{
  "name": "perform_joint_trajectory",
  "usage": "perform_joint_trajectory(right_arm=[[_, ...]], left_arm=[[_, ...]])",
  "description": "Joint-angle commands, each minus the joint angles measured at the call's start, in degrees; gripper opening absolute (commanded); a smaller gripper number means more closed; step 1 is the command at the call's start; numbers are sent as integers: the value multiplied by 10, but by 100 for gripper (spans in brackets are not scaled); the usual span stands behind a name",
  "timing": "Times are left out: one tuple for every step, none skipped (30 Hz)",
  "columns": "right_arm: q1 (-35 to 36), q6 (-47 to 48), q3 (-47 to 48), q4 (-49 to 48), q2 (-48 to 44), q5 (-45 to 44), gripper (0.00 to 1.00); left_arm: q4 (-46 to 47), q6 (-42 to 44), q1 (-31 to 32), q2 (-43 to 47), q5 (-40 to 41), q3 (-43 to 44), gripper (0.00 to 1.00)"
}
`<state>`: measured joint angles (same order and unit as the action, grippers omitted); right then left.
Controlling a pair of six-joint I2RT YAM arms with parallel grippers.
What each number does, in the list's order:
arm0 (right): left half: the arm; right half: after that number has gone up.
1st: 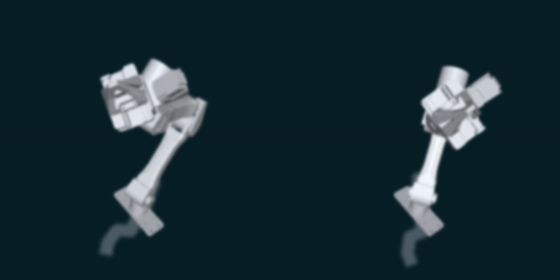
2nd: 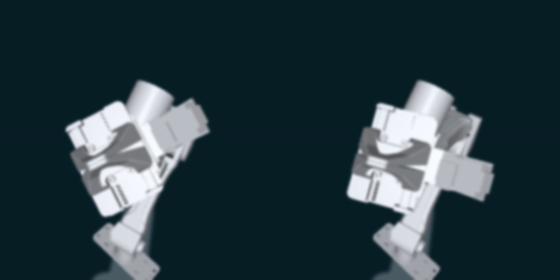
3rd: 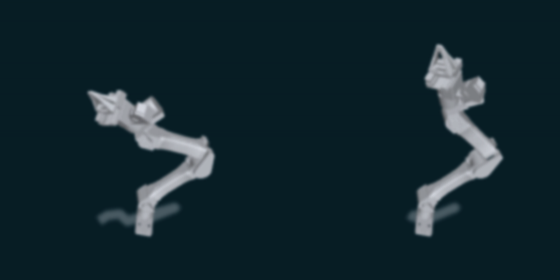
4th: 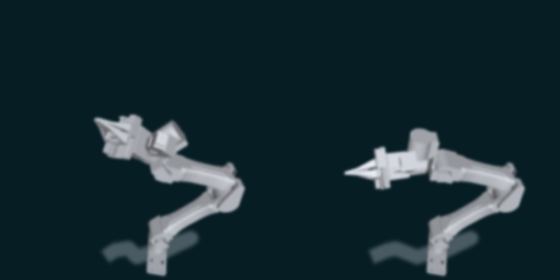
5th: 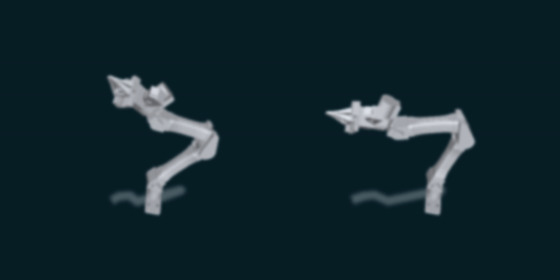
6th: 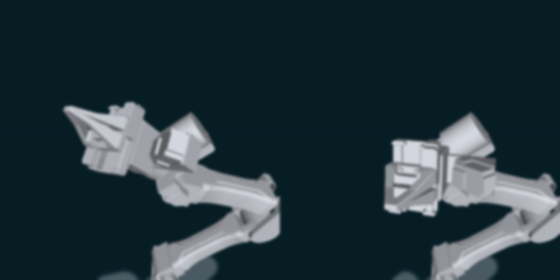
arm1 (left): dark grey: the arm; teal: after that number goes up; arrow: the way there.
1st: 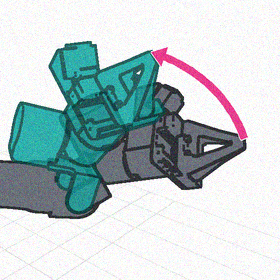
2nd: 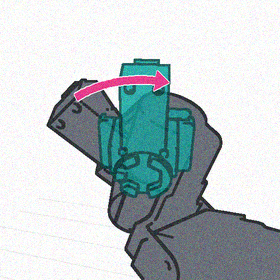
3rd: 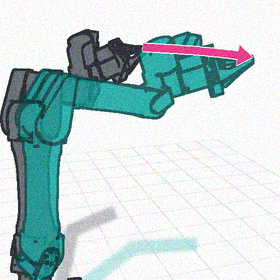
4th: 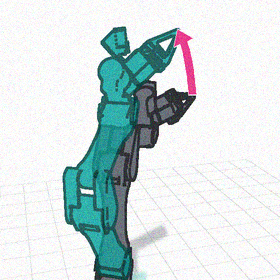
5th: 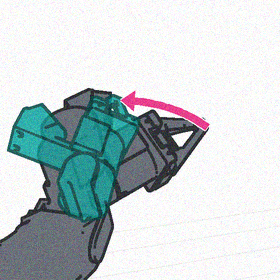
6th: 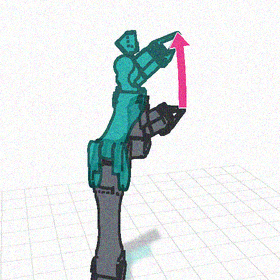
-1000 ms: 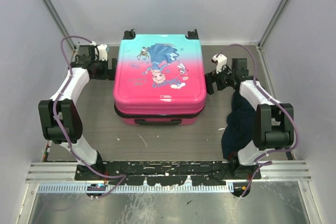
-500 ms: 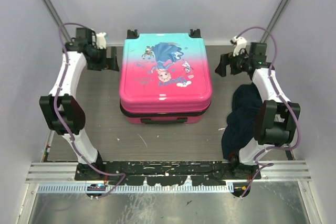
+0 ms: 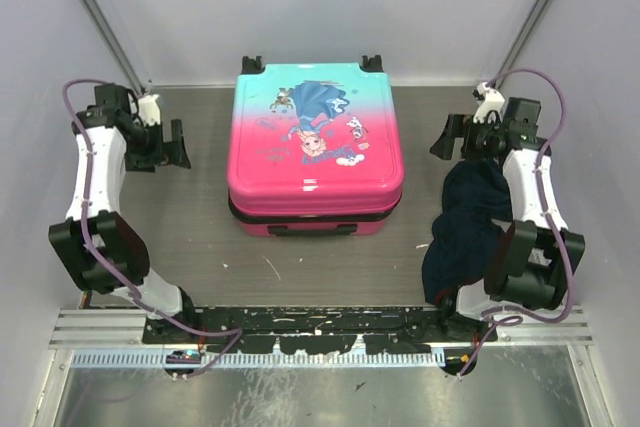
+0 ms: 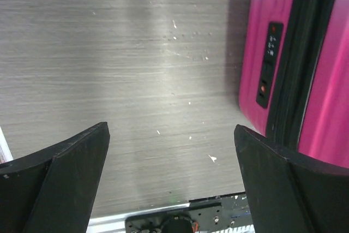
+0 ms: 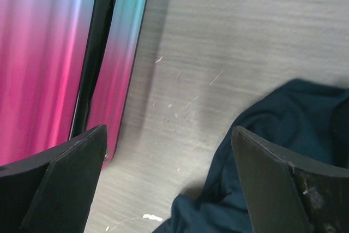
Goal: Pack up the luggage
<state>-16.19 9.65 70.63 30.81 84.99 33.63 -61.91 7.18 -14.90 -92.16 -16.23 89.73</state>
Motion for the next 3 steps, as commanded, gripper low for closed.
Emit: perform_joint_trajectory(right_arm=[[3,-16,-29,1,-50,-5,100],[3,-14,-32,2,-54,-8,100],[3,-11,-30,6,-57,-10,100]], left_arm=[[38,8,6,66,-13,-37,98],[40,9,6,71,-13,-41,98],[41,11,6,76,-13,-42,98]])
